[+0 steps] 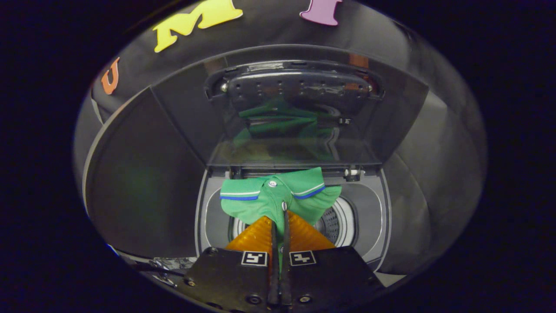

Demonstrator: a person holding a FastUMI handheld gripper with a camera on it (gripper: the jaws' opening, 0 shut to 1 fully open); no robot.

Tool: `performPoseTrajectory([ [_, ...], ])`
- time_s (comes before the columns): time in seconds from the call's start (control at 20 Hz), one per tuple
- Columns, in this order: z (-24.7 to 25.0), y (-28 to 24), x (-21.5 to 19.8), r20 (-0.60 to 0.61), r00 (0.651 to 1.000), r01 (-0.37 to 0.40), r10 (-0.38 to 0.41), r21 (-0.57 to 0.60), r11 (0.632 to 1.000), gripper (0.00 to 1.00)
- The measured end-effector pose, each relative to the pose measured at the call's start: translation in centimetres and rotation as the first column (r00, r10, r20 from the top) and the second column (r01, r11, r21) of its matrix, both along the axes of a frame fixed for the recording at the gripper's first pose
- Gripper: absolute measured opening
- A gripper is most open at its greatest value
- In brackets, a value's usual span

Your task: Put the clothes into the washing machine and then close the washing machine lid.

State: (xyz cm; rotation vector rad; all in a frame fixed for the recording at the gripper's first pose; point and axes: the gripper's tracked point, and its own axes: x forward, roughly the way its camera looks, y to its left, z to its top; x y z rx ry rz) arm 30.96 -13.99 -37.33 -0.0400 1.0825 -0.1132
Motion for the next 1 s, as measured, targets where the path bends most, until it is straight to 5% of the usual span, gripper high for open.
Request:
performPoseTrajectory([
  [0.3, -1.0, -0.8, -1.2, -0.054, 0.998, 0.024, -0.026, -0.036, 0.999, 0.15],
  [0.55, 1.5, -0.4, -3.2, -0.045, 0.998, 0.035, -0.037, -0.042, 0.999, 0.5],
  [1.0, 11.6, 1.3, -4.0, 0.111, 0.991, 0.081, -0.072, -0.074, 0.994, 0.54],
])
